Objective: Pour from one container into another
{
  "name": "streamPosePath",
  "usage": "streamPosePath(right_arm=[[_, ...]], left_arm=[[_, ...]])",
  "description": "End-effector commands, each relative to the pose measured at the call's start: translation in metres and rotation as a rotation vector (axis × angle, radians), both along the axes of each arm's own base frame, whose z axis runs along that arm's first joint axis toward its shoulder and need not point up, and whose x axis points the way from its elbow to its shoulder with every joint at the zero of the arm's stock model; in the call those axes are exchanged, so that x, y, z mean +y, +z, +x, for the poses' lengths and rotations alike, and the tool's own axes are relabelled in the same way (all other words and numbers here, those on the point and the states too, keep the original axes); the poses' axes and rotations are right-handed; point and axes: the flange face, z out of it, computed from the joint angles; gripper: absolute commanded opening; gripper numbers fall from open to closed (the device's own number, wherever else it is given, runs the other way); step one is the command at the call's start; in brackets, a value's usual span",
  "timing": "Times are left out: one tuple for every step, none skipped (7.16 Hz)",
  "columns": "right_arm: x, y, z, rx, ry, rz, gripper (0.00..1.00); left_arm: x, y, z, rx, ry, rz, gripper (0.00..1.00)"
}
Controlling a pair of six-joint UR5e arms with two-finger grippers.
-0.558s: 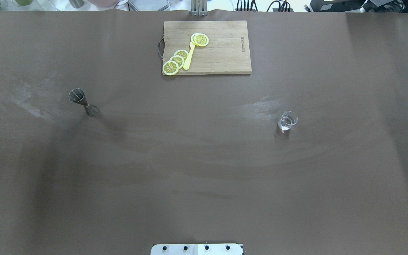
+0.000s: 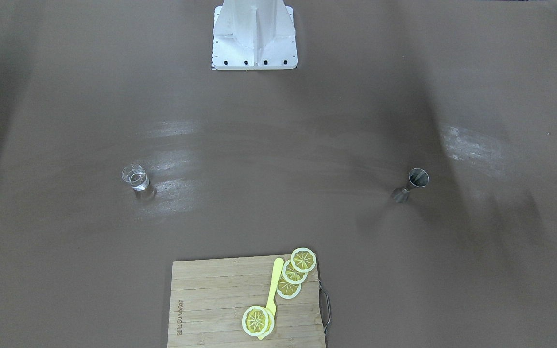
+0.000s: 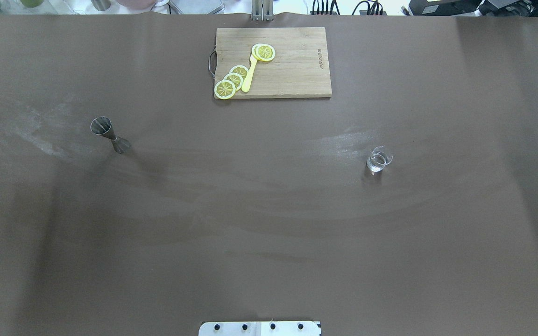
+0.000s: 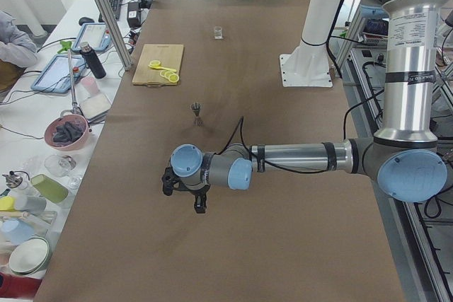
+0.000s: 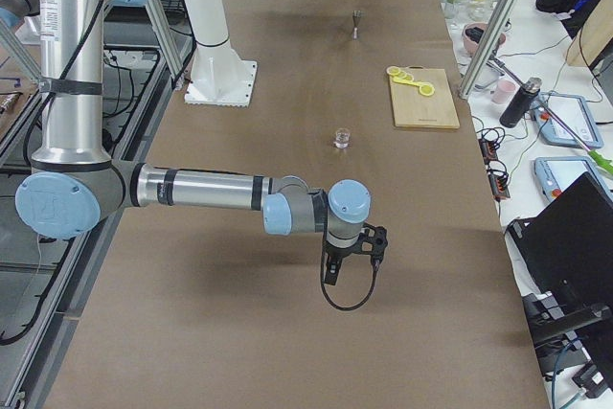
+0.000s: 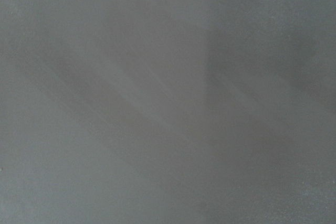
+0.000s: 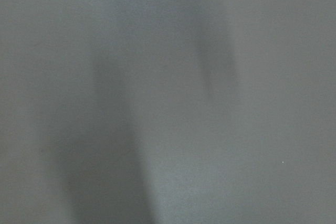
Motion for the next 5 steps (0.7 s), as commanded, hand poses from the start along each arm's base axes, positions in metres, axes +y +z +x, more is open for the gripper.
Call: streamPosePath(right_arm=[[-0.001, -0.001, 0.0, 0.0, 0.0, 0.003, 1.0], [0.0, -0.001, 0.0, 0.0, 0.0, 0.001, 1.0], [0.0, -0.001, -0.001, 0.0, -0.002, 0.001, 1.0], [0.0, -0.001, 0.0, 0.0, 0.0, 0.001, 1.0], [0.001, -0.001, 0.0, 0.0, 0.0, 0.001, 1.0]], left_arm=[[0.0, -0.041, 0.0, 0.025, -0.005, 0.286, 0.98], [-0.003, -0.062, 0.002, 0.05, 0.0, 0.416, 0.98], [-0.008, -0.08, 0.016, 0.065, 0.023, 0.563, 0.98], [-0.004, -0.097, 0.029, 0.08, 0.039, 0.725, 0.98], [0.003, -0.106, 0.051, 0.064, 0.036, 0.869, 0.98]])
